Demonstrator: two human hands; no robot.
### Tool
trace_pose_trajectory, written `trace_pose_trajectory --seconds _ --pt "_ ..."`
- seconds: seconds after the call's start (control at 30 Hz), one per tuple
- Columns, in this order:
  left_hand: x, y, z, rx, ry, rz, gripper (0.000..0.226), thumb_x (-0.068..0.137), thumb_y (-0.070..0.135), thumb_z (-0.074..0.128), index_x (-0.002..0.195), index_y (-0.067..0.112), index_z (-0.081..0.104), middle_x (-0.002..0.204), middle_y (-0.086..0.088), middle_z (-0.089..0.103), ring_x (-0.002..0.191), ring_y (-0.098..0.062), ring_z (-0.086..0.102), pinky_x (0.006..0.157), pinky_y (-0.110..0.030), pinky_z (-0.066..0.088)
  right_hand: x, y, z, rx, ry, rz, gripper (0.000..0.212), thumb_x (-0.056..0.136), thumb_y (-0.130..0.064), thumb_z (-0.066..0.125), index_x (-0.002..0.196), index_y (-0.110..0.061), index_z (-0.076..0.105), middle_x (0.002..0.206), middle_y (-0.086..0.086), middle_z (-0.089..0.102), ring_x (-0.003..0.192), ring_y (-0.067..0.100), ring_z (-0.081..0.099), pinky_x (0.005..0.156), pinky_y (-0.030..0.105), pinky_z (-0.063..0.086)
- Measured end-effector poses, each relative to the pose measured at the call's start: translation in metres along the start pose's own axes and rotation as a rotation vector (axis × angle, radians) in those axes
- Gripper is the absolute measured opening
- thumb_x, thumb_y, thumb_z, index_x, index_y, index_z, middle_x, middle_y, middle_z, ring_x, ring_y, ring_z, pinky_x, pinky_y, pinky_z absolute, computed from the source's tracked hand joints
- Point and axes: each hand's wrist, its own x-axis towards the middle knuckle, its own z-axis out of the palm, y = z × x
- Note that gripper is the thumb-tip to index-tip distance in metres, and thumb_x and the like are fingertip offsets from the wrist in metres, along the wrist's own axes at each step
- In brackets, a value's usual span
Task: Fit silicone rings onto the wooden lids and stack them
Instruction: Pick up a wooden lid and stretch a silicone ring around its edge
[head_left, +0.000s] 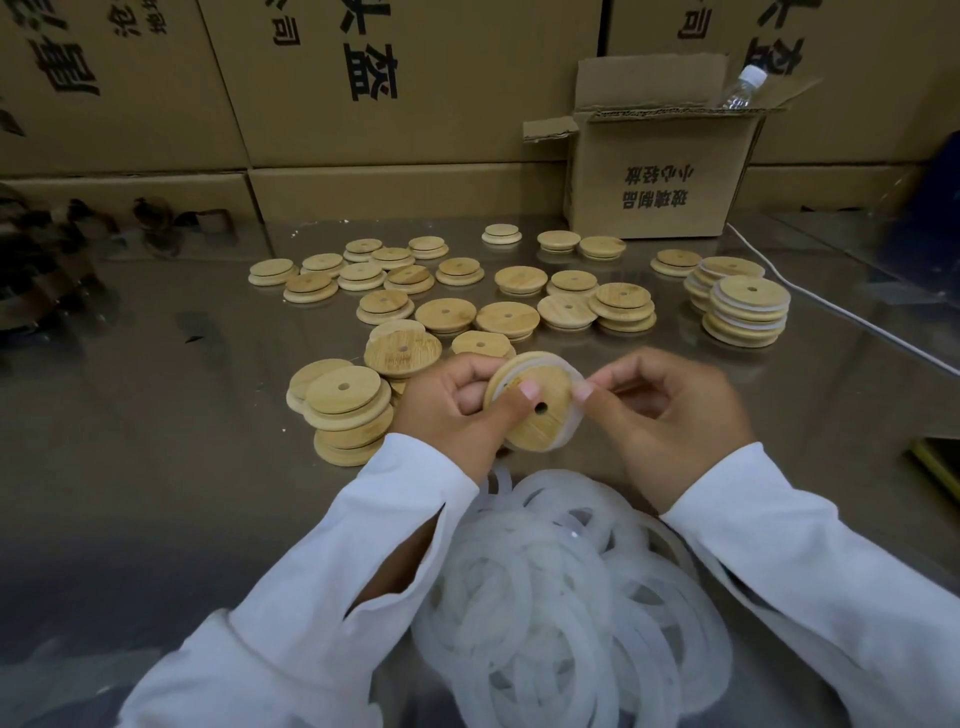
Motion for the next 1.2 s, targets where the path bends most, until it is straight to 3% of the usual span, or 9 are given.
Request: trace_pose_trajectory --seconds 0.1,0.23,0.37,0.5,0.67,0.77,1.2 --pt "0.001 0.0 0.0 0.018 -0.001 0.016 0.009 0.081 0.009 0.065 0.084 0.018 0.063 0.06 0.009 0.07 0.064 -0.006 0.067 0.06 -0.019 0.054 0.006 -0.003 -0.005 -0.001 -0.033 0.018 0.019 0.074 -0.023 0.072 0.058 -0.028 0.064 0.064 -0.02 0.065 0.062 -0.002 0.057 0.058 0.005 0.041" --pt "0.002 0.0 0.002 -0.007 -0.029 0.017 0.008 0.081 0.009 0.063 0.083 0.017 0.061 0.062 0.007 0.07 0.067 -0.009 0.067 0.066 -0.028 0.057 0.012 -0.008 -0.013 0.056 -0.085 0.064 0.019 0.075 -0.02 0.072 0.058 -0.026 0.065 0.061 -0.011 0.065 0.065 0.004 0.059 0.067 0.019 0.043" --pt "0.005 0.0 0.0 -0.079 -0.046 -0.011 0.008 0.083 0.006 0.06 0.082 0.014 0.06 0.065 0.002 0.071 0.069 -0.017 0.067 0.071 -0.039 0.056 0.014 -0.016 -0.019 0.038 -0.14 0.059 0.02 0.077 -0.018 0.069 0.06 -0.027 0.064 0.065 -0.011 0.065 0.066 0.003 0.058 0.067 0.018 0.042" --pt "0.007 0.0 -0.003 -0.183 -0.082 -0.035 0.005 0.08 0.009 0.06 0.084 0.011 0.06 0.067 -0.001 0.071 0.068 -0.015 0.068 0.066 -0.033 0.058 0.013 -0.024 -0.026 -0.064 -0.161 -0.024 0.016 0.079 -0.02 0.067 0.065 -0.028 0.063 0.074 -0.01 0.065 0.077 0.009 0.06 0.072 0.023 0.046" --pt "0.005 0.0 -0.003 -0.241 -0.095 -0.036 0.024 0.064 0.022 0.063 0.085 0.01 0.06 0.068 -0.002 0.071 0.067 -0.014 0.069 0.062 -0.03 0.058 0.01 -0.03 -0.028 -0.125 -0.21 -0.083 0.016 0.079 -0.021 0.066 0.067 -0.03 0.061 0.075 -0.012 0.064 0.079 0.007 0.059 0.073 0.022 0.046" --pt "0.005 -0.001 -0.003 -0.273 -0.079 -0.048 0.01 0.074 0.013 0.061 0.084 0.01 0.06 0.067 -0.001 0.071 0.067 -0.013 0.069 0.063 -0.031 0.058 0.01 -0.03 -0.027 -0.127 -0.242 -0.077 0.016 0.08 -0.02 0.065 0.068 -0.029 0.061 0.076 -0.01 0.064 0.081 0.012 0.061 0.078 0.028 0.047" --pt "0.008 -0.005 -0.004 -0.213 -0.025 -0.015 0.007 0.082 0.007 0.058 0.084 0.013 0.061 0.068 0.0 0.071 0.069 -0.016 0.069 0.066 -0.035 0.058 0.012 -0.021 -0.024 -0.152 -0.262 -0.056 0.019 0.082 -0.018 0.065 0.067 -0.029 0.059 0.076 -0.008 0.064 0.08 0.014 0.06 0.08 0.033 0.048"
